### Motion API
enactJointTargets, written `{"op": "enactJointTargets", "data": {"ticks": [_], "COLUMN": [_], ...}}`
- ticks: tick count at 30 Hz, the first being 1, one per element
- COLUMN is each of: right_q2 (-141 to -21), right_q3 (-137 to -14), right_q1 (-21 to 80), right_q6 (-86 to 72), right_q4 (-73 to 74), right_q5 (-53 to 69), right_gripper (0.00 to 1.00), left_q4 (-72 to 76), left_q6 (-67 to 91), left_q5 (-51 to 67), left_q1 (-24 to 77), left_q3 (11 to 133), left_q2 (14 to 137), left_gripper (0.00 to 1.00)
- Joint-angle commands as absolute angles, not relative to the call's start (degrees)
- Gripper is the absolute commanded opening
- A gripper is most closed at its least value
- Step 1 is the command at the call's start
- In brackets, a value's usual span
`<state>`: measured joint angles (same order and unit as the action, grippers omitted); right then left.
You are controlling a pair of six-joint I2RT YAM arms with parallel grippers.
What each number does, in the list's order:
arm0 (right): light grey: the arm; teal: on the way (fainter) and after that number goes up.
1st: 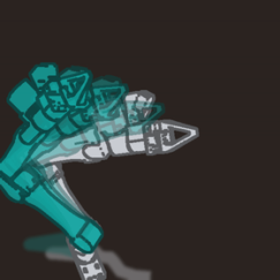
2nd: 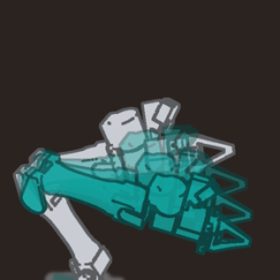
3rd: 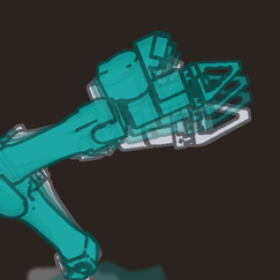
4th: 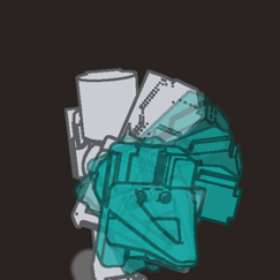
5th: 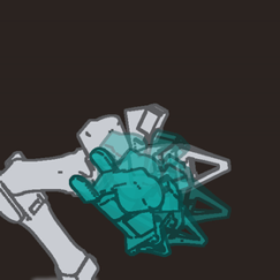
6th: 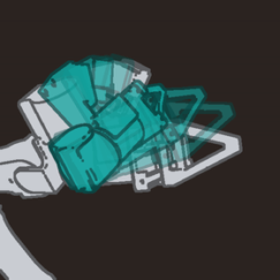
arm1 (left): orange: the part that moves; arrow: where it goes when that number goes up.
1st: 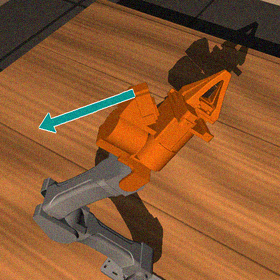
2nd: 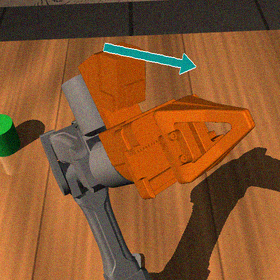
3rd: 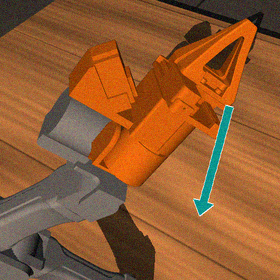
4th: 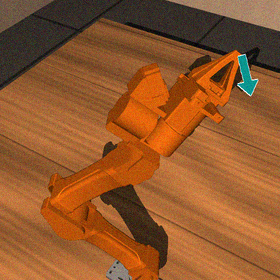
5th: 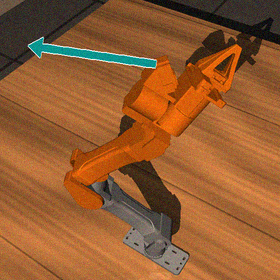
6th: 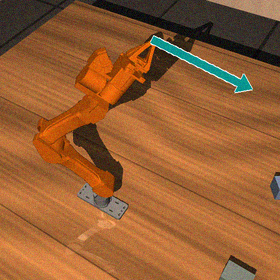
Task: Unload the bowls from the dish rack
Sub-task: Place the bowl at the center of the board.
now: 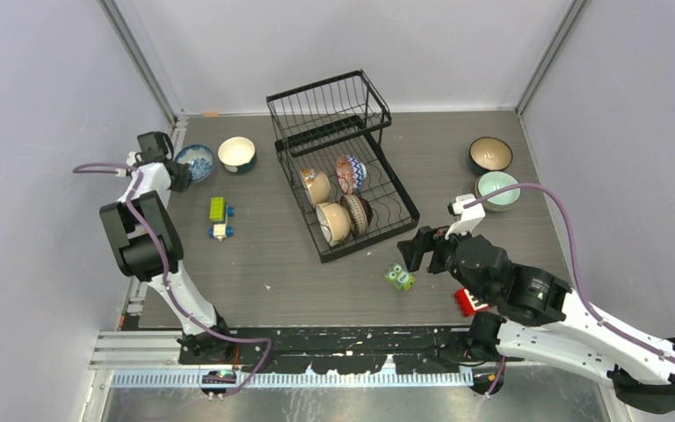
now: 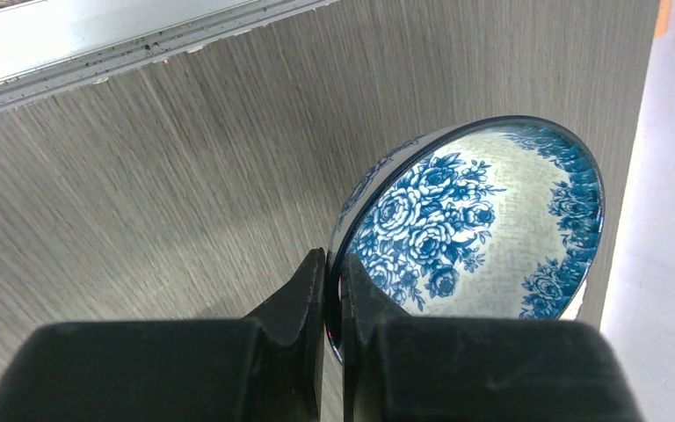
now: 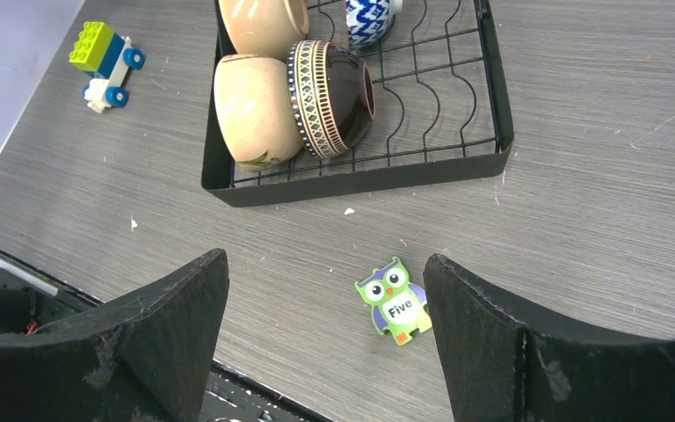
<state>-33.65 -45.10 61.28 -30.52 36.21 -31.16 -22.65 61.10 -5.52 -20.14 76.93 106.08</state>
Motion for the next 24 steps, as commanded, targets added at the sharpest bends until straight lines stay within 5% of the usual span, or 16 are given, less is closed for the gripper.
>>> {"op": "enactJointTargets", "data": {"ticks": [1, 24], "right_q2": [-34.3, -35.4], "right_q3": [-45.9, -45.6], "right_q1": [61.2, 61.2], "right_q6": [-29.2, -28.5], "right_q4": [32.8, 32.5], "right_q5": [-33.5, -35.7], "right_gripper": [0.85, 0.85], "left_q4": [-18.9, -20.1], "left_q6": [62.2, 57.2], "left_q5": [-5.8, -7.5], "left_q1": [-20.7, -20.0], "left_q3": [80.7, 83.5], "left_q2": [107.4, 111.8], "left_gripper": [0.0, 0.0]}}
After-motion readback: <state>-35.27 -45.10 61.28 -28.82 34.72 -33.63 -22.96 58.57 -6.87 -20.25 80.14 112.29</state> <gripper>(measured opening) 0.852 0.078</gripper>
